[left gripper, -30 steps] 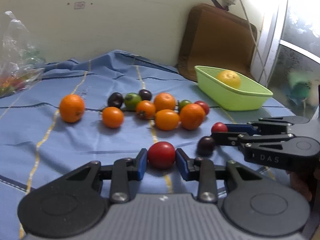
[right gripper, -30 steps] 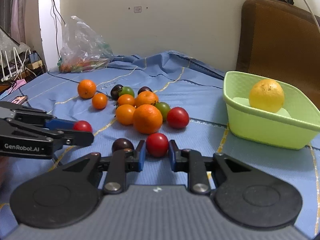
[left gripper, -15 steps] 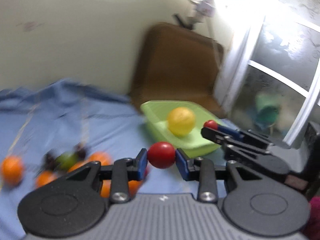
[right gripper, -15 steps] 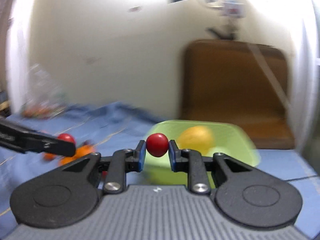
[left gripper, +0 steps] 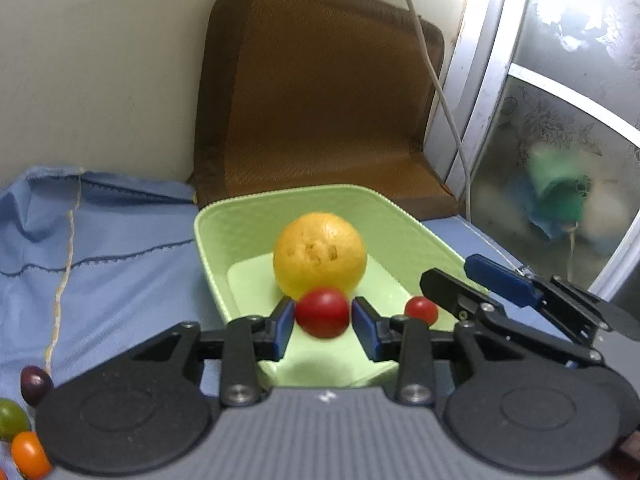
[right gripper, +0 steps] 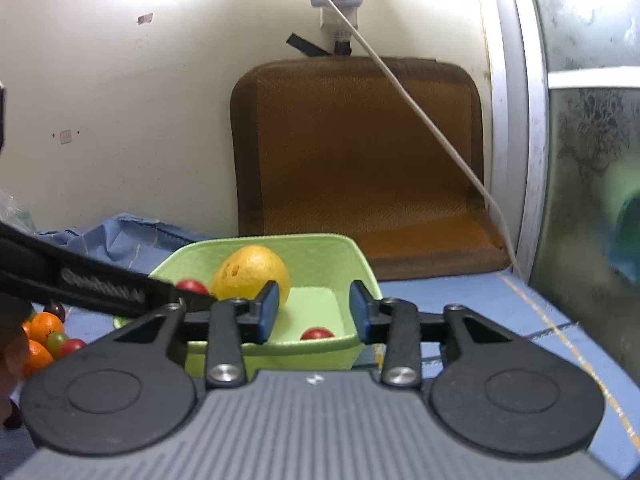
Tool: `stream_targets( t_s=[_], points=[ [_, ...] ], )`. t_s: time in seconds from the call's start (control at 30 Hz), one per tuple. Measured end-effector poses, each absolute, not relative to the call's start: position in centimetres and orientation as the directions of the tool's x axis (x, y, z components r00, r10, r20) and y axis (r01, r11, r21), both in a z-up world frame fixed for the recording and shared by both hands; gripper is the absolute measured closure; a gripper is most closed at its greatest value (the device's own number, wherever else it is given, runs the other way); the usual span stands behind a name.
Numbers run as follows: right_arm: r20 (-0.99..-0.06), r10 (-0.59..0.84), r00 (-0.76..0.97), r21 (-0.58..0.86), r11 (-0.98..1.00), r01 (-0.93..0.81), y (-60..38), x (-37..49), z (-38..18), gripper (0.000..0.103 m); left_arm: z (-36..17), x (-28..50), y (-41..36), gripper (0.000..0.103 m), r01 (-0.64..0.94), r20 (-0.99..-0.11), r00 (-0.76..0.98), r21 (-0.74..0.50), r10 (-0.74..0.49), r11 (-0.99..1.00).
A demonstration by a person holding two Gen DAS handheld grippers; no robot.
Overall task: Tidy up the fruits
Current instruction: 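Lower both red tomatoes into the green basket and open both grippers, then grasp a tangerine with the left gripper while the right gripper grasps another tangerine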
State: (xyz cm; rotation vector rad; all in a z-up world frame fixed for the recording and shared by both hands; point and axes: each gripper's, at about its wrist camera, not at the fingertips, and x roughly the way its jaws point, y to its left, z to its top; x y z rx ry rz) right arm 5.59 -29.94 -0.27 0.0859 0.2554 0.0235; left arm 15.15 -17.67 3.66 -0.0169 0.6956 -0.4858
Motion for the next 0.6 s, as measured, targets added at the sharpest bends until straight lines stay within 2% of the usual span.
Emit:
stream_targets(
  t_s=[0.03, 0.2, 0.3, 0.5, 0.6],
  points=[
    [-0.244, 0.033, 0.969, 0.088, 0.996, -0.012, -30.0, 5.7, -0.2, 0.059, 3.8, 15.0, -17.4, 0.061, 0.418, -0.610, 0.664, -0.176, -0.432, 0.891],
    [-0.184, 0.023, 0.983, 0.131, 0.991, 0.001, -30.9, 4.8, 0.1, 0.059, 6.2, 12.4, -13.8, 0.060, 0.404, -0.529, 0.715, -0.222, -0.458, 0.887],
    [-0.144, 0.032, 0.989, 0.189, 0.982, -0.004, -31.7, 4.3, 0.2, 0.059, 7.3, 10.2, -8.7, 0.060, 0.330, -0.490, 0.763, -0.264, -0.421, 0.906],
    [-0.111, 0.112, 0.988, 0.239, 0.968, -0.083, -31.7, 3.6, 0.5, 0.059, 6.6, 6.1, 0.6, 0.061, 0.102, -0.536, 0.821, -0.202, -0.197, 0.974],
    [-0.123, 0.226, 0.966, 0.273, 0.944, -0.186, -30.9, 3.4, 0.7, 0.060, 5.5, 4.0, 3.3, 0.061, 0.045, -0.565, 0.810, -0.203, -0.155, 0.978]
  ],
)
